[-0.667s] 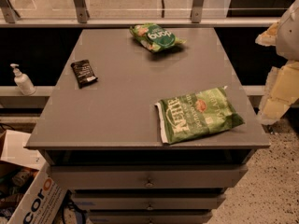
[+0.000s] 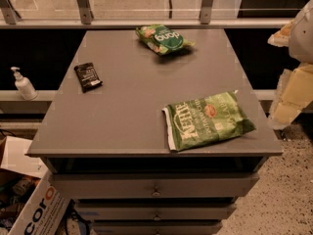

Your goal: Pick green jalapeno chip bag

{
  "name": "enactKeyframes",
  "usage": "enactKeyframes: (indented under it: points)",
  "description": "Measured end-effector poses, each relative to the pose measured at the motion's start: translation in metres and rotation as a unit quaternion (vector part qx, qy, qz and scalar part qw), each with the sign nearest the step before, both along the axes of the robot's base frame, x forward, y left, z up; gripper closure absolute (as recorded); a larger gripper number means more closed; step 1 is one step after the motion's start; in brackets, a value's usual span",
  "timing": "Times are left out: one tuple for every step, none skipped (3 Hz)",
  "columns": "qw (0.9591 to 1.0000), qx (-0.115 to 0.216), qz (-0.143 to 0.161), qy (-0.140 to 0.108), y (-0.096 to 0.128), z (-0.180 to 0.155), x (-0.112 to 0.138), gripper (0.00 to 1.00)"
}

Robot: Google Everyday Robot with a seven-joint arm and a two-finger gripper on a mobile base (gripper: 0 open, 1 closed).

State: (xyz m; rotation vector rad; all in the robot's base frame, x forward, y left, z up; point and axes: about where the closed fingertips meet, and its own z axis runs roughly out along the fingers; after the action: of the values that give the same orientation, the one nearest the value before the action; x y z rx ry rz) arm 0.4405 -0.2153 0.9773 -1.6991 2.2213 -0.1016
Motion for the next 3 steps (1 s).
enactKeyframes:
  points:
    - [0.9995, 0.03, -0.012, 0.003, 0.004, -0.018, 0.013, 0.0]
    - [0.9973, 0.07, -0.011, 0.02, 0.012, -0.048, 0.031, 0.0]
    - [0.9925, 0.112, 0.004, 0.048, 0.023, -0.078, 0.047, 0.0]
